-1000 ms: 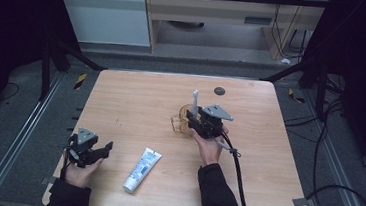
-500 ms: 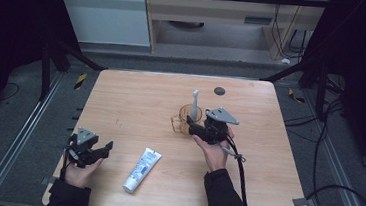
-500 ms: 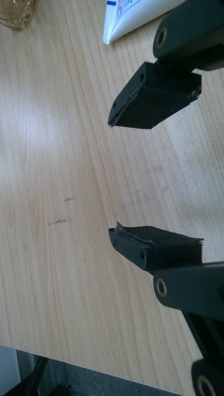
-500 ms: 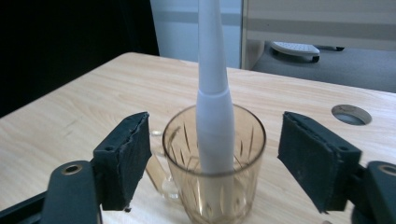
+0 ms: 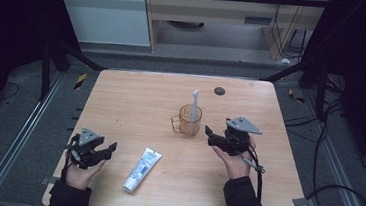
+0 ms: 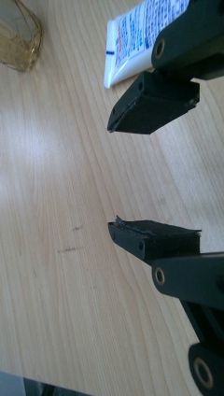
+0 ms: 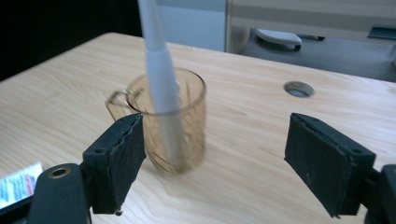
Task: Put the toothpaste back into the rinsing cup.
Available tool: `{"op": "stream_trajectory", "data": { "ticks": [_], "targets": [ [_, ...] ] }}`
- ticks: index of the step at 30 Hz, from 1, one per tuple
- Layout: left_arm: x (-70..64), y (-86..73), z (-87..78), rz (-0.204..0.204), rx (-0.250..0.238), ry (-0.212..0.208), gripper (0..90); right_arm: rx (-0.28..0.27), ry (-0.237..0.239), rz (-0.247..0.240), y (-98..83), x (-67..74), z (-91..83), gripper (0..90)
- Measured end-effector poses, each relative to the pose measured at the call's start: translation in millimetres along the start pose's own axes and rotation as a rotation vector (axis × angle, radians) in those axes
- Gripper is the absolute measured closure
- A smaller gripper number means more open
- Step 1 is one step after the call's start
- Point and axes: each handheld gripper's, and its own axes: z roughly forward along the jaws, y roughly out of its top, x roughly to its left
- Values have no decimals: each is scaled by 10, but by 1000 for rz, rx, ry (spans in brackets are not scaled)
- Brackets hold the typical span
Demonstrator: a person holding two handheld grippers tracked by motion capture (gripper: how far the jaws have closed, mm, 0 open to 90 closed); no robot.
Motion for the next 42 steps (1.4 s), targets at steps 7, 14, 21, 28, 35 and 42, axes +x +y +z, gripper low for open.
{"op": "stream_trajectory", "data": {
  "ticks": [7,14,21,28,35,42],
  "targets": [
    [-132,67,-26,24,13,-49,444,39,-30,-7,-128,-215,-209,196],
    [-309,157,-39,65,49,-109,430,75,-54,8,-293,-392,-340,191],
    [-477,232,-49,102,92,-176,396,125,-73,-9,-457,-508,-410,186],
    [-572,304,-6,129,143,-196,388,164,-89,-18,-567,-566,-457,186],
    [-677,365,19,148,218,-197,386,173,-90,-13,-598,-600,-500,184],
    [-752,390,54,156,259,-201,388,184,-90,-15,-601,-598,-494,181]
  ]
}}
